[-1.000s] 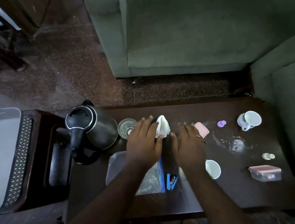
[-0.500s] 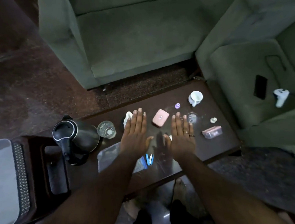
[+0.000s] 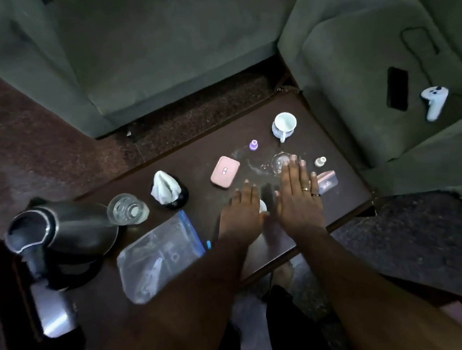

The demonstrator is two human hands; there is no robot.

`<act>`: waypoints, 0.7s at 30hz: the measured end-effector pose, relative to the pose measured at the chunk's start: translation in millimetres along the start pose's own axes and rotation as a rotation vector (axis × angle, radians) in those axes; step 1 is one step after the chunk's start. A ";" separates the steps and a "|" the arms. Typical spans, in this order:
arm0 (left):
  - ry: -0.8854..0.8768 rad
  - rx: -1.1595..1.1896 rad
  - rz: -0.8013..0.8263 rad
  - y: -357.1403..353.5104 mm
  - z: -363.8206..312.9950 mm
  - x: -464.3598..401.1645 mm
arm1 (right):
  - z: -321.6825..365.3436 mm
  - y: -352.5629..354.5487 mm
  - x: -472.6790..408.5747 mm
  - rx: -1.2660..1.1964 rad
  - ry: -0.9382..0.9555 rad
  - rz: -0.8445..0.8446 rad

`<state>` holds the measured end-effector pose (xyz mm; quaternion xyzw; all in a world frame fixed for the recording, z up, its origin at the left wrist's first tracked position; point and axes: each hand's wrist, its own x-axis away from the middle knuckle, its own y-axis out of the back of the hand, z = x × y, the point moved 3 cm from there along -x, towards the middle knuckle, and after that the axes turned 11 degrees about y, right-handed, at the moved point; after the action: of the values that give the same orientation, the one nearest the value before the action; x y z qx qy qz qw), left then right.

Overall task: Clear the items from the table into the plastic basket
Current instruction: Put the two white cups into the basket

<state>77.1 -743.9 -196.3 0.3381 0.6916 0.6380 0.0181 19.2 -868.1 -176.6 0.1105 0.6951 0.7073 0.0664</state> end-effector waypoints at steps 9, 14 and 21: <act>0.045 0.019 0.157 -26.5 -15.2 -29.6 | -20.3 -47.4 -30.3 -0.080 0.028 0.015; 0.027 -0.020 0.132 2.9 -24.0 -52.6 | -57.1 -28.6 -113.8 -0.133 -0.020 0.071; 0.094 0.050 0.058 21.1 -38.1 -101.8 | -105.4 -24.5 -230.4 -0.277 -0.155 0.376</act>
<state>147.5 -827.9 -211.8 0.3280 0.6974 0.6359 -0.0412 214.2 -1026.7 -216.8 0.2818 0.5514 0.7852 0.0011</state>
